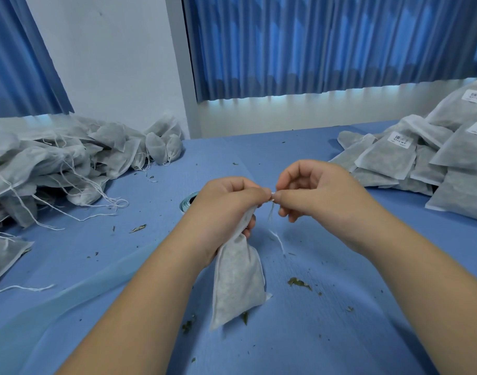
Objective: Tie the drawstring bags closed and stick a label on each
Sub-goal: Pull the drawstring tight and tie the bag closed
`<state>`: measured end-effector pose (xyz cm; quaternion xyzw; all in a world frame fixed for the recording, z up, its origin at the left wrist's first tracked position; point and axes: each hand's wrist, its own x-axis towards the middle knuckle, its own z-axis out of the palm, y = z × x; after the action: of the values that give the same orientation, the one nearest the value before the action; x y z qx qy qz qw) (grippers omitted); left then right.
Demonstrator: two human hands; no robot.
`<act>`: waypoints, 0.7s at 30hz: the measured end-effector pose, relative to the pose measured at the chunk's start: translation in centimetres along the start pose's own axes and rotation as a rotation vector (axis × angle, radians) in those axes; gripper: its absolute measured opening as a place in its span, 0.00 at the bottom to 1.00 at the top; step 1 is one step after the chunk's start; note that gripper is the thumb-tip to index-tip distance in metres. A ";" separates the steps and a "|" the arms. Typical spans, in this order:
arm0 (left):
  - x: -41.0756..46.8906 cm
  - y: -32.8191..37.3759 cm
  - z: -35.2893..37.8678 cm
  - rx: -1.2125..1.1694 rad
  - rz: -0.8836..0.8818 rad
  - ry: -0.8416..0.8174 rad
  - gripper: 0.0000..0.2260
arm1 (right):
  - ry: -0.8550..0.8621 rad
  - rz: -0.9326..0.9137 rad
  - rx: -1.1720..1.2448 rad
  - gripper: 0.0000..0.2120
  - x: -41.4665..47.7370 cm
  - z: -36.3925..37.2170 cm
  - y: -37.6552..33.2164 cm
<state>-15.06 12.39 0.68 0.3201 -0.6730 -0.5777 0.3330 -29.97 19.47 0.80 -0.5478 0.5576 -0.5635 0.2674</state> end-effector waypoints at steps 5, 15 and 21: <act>0.0 -0.1 0.2 0.086 0.030 0.025 0.09 | 0.041 -0.052 -0.201 0.10 0.0 0.4 0.2; -0.1 -0.4 0.9 0.409 0.170 0.187 0.09 | -0.003 0.109 -0.162 0.05 -0.1 0.0 0.4; -0.2 -0.2 0.7 0.357 0.167 0.159 0.09 | -0.037 0.163 -0.056 0.06 -0.1 -0.2 0.3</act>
<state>-15.51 12.94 0.41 0.3616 -0.7604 -0.3928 0.3698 -30.20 19.54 0.58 -0.5181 0.6107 -0.5138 0.3076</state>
